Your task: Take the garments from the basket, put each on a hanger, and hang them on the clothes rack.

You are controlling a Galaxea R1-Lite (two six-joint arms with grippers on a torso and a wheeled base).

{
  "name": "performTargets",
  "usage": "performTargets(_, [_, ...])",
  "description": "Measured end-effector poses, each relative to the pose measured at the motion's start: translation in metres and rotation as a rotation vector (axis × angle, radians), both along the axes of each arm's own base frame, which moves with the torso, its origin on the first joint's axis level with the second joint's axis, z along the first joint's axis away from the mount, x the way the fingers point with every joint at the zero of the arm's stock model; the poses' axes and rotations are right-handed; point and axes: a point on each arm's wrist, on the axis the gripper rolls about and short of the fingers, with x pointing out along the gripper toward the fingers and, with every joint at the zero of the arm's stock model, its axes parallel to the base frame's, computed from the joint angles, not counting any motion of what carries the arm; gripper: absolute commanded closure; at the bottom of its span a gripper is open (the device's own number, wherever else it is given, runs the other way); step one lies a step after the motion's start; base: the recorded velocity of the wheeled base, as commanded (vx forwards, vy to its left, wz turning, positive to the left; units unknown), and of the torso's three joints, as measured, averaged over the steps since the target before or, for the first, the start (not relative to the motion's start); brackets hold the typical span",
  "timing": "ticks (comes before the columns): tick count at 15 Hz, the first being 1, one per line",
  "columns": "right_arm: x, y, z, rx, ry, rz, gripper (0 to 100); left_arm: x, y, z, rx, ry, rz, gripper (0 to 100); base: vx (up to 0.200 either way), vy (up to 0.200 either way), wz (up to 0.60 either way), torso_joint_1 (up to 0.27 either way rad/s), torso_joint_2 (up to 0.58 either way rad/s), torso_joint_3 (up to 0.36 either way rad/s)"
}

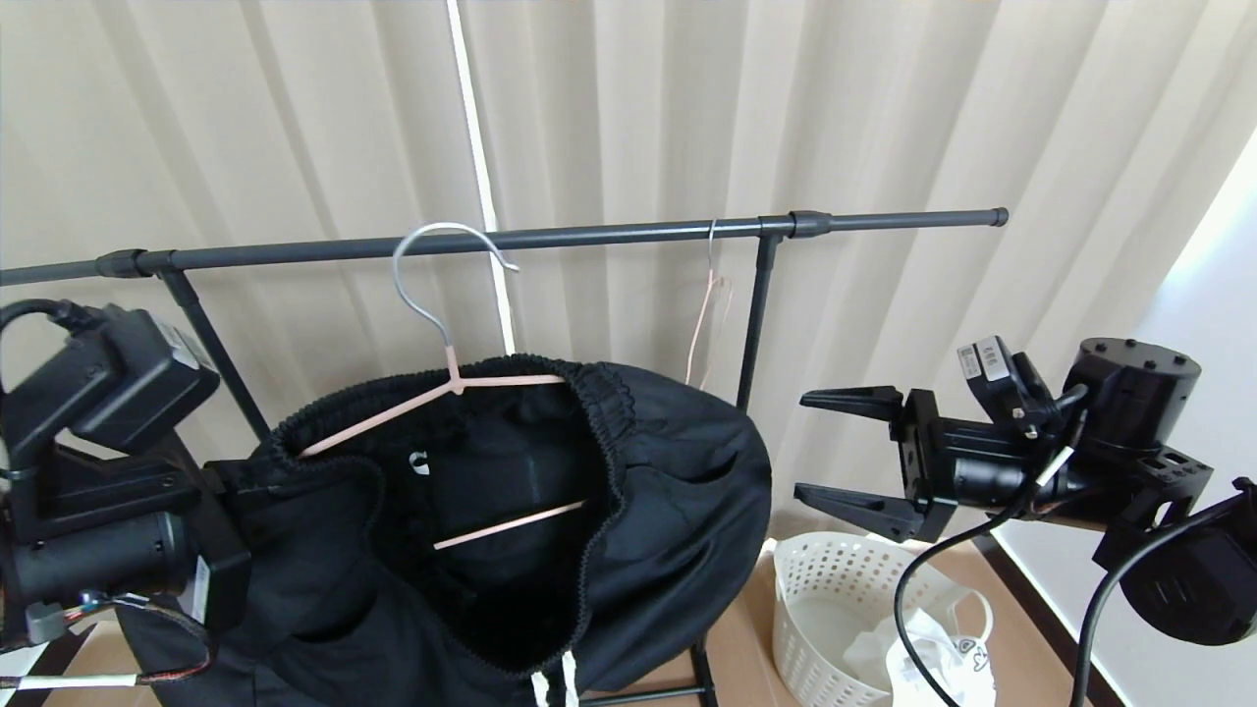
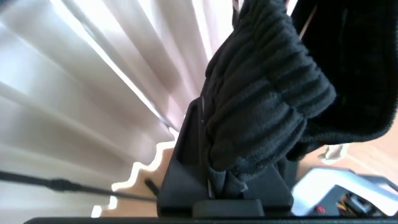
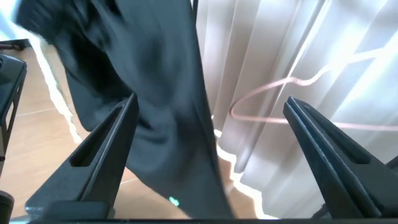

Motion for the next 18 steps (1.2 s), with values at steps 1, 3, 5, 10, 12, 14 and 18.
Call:
performTargets(1, [-0.003, -0.001, 0.004, 0.003, -0.012, 0.0, 0, 0.005, 0.0, -0.006, 0.01, 0.03, 0.008, 100, 0.0, 0.0, 0.0, 0.0, 0.0, 0.0])
performTargets(3, [-0.008, -0.002, 0.011, 0.007, -0.032, 0.0, 0, 0.013, 0.001, -0.016, 0.026, 0.078, 0.025, 100, 0.0, 0.0, 0.0, 0.0, 0.0, 0.0])
performTargets(5, [-0.012, -0.002, 0.016, 0.01, -0.047, 0.0, 0, 0.022, 0.002, -0.024, 0.036, 0.117, 0.045, 100, 0.0, 0.0, 0.0, 0.0, 0.0, 0.0])
performTargets(10, [-0.015, -0.003, 0.02, 0.012, -0.064, -0.003, 0, 0.046, -0.001, -0.049, 0.068, 0.208, 0.085, 100, 0.0, 0.0, 0.0, 0.0, 0.0, 0.0])
performTargets(12, [-0.015, -0.003, 0.021, 0.012, -0.068, -0.003, 0, 0.059, -0.002, -0.06, 0.094, 0.212, 0.13, 100, 0.0, 0.0, 0.0, 0.0, 0.0, 0.0])
performTargets(14, [-0.015, -0.003, 0.021, 0.013, -0.071, -0.003, 0, 0.072, -0.004, -0.07, 0.113, 0.21, 0.189, 100, 0.0, 0.0, 0.0, 0.0, 0.0, 0.0])
performTargets(18, [-0.014, -0.003, 0.021, 0.013, -0.071, -0.003, 0, 0.09, -0.006, -0.089, 0.127, 0.239, 0.29, 100, 0.0, 0.0, 0.0, 0.0, 0.0, 0.0])
